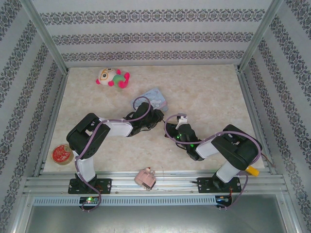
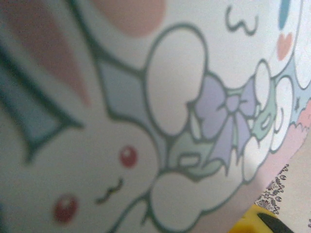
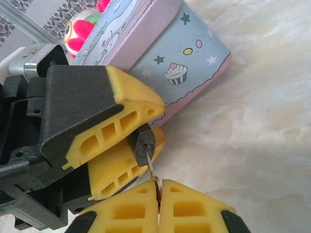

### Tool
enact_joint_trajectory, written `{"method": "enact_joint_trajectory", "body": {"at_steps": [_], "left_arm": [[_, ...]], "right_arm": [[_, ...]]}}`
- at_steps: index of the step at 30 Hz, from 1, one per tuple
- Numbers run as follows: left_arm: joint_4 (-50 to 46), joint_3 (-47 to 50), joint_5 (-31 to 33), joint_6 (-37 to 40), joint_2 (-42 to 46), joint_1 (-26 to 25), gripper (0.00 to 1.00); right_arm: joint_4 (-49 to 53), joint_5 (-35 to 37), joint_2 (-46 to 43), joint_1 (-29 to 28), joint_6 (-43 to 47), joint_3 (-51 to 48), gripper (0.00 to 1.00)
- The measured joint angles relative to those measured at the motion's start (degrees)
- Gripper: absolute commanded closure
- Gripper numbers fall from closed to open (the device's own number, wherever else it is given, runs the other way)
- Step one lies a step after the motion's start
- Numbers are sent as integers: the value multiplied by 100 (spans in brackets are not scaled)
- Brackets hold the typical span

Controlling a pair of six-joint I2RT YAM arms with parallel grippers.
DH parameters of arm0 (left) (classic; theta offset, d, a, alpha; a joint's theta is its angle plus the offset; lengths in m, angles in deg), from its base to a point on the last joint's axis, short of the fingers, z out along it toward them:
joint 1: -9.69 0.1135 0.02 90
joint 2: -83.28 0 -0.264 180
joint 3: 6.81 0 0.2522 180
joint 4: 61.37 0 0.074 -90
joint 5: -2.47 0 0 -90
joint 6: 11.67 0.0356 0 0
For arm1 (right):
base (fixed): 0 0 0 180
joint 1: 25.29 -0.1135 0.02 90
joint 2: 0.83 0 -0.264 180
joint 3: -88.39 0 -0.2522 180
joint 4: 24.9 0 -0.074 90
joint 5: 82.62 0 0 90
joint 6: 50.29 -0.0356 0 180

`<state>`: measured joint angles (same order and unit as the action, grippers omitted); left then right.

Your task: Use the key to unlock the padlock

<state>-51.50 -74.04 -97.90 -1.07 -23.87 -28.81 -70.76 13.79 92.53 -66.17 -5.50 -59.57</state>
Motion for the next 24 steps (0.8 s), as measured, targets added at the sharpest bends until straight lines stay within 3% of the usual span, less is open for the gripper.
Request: {"method": "enact_joint_trajectory", "body": {"at_steps": [24], "left_arm": [[90, 0, 7, -17, -26, 37, 100]], "right_arm": [[-195, -162, 330, 109, -153, 155, 100]]}}
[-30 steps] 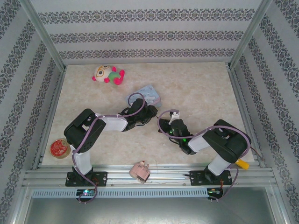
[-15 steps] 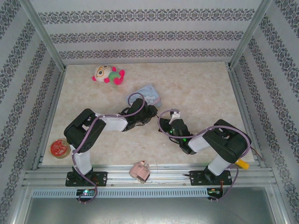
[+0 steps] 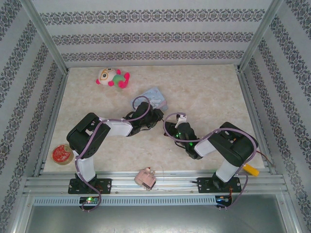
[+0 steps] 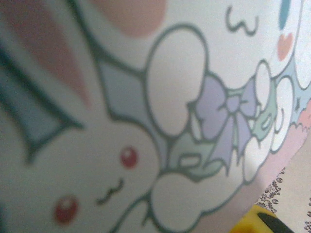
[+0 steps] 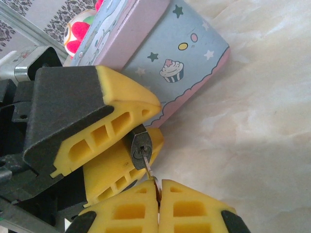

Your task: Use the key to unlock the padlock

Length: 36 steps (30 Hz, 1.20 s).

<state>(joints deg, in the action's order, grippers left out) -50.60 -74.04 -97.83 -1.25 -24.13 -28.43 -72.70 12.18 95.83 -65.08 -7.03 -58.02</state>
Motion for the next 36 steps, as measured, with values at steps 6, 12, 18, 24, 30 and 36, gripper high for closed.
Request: {"method": "enact_joint_trajectory", "body": {"at_steps": [6, 12, 18, 24, 30, 36], "left_arm": [[0, 0, 0, 0, 0, 0, 100], [0, 0, 4, 4, 0, 20, 100], [0, 0, 2, 2, 0, 39, 100], [0, 0, -2, 0, 0, 39, 100], [0, 0, -7, 0, 0, 39, 100], [0, 0, -15, 2, 0, 39, 100]], "right_arm": [[-63, -103, 85, 33, -109, 13, 100], [-160, -380, 273, 144, -374, 118, 100], [-197, -612, 304, 258, -538, 142, 100], [-210, -824, 291, 372, -588, 142, 100], [-205, -935, 280, 433, -634, 144, 100], [-197, -984, 271, 446, -728, 144, 100]]}}
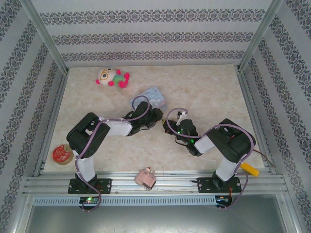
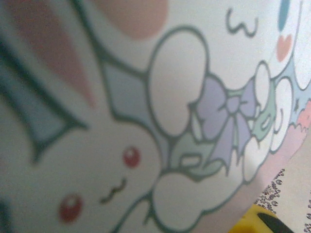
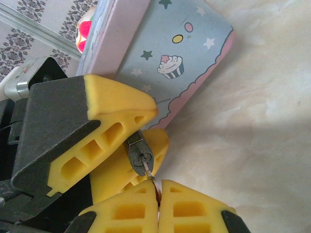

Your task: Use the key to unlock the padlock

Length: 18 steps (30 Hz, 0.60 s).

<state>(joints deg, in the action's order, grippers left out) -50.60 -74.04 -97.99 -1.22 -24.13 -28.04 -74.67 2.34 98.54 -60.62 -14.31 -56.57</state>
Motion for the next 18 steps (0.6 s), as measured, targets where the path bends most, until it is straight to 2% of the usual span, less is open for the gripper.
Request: {"method": "enact_joint_trajectory", "body": {"at_steps": [18], "left_arm": [[7, 0, 4, -2, 0, 0, 100]], "right_arm": [[-15, -505, 42, 289, -970, 39, 100]]}}
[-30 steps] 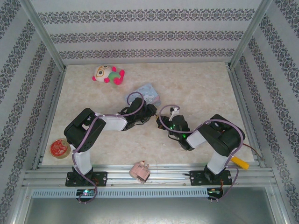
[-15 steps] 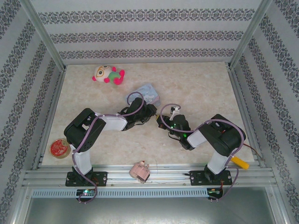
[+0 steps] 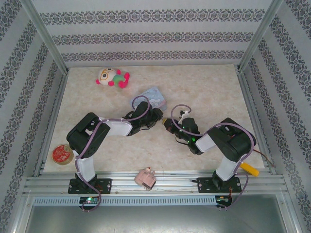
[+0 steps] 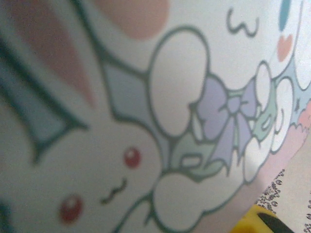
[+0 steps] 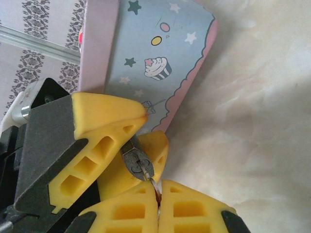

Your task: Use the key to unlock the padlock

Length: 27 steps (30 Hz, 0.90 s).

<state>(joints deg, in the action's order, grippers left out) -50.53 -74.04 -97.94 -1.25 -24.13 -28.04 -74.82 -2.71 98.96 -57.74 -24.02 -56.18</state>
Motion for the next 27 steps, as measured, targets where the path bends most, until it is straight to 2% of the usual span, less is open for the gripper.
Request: {"method": "enact_joint_trajectory", "body": {"at_steps": [27], "left_arm": [[79, 0, 15, 2, -33, 52, 100]], "right_arm": [[79, -321, 105, 157, -992, 162, 100]]}}
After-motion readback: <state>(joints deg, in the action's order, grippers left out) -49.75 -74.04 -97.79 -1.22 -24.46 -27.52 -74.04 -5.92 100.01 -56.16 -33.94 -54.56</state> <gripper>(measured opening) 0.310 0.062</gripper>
